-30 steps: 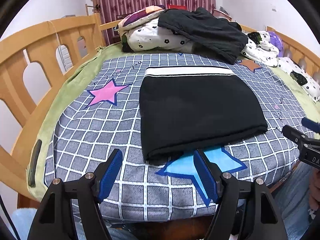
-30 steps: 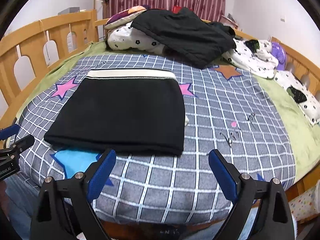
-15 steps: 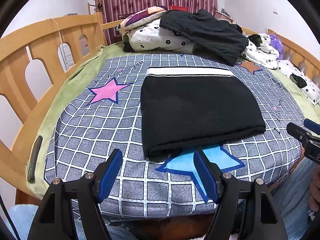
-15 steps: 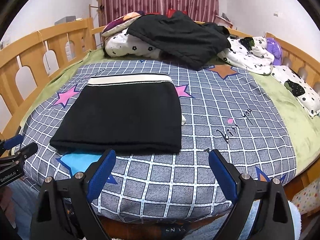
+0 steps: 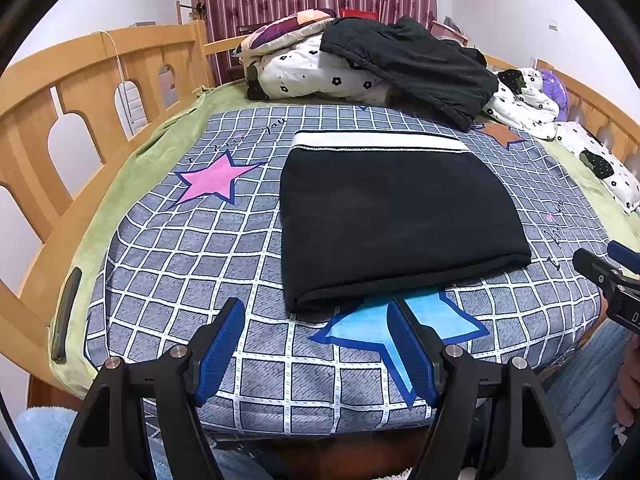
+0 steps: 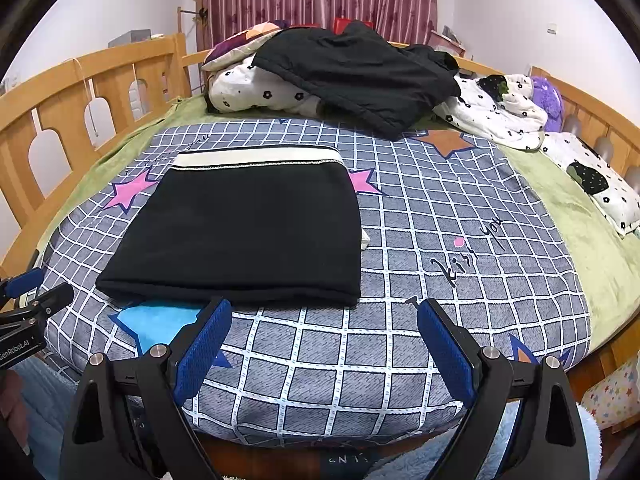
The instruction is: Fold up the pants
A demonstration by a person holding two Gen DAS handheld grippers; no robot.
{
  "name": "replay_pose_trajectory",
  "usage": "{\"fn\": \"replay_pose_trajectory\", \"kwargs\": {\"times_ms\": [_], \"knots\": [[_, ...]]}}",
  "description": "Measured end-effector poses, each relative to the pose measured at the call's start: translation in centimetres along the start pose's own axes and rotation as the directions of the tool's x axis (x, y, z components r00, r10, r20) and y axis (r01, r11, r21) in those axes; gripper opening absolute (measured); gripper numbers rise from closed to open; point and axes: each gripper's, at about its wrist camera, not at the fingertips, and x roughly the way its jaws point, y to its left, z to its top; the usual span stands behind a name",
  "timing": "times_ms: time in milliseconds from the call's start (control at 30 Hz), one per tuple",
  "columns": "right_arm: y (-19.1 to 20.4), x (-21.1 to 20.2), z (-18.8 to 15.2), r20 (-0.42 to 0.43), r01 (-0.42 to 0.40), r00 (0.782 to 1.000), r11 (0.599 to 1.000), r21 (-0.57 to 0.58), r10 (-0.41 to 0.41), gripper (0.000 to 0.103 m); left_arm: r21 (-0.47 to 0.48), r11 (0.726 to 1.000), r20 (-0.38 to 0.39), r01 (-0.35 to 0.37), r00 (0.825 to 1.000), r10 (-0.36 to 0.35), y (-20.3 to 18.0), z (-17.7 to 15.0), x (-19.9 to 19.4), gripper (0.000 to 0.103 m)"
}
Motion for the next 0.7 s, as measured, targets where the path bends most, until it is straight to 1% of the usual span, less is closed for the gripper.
{"fn": "replay_pose_trajectory", "kwargs": {"times_ms": [333,700], "knots": [[0.02,0.06,-0.02,0.0,0.005,1.0,1.0,-0.004,-0.005,0.093,-0.014,1.0,-0.006,0.008,1.0,-0.008,0.13,0.03,0.07,0.072],[0.1,0.09,-0.11,0.003,0.008,1.0,1.0,-0.012,-0.008,0.093,-0.019,1.0,-0.003,-0.003,1.0,0.003,0.0,-0.01,-0.16,0.072]]}}
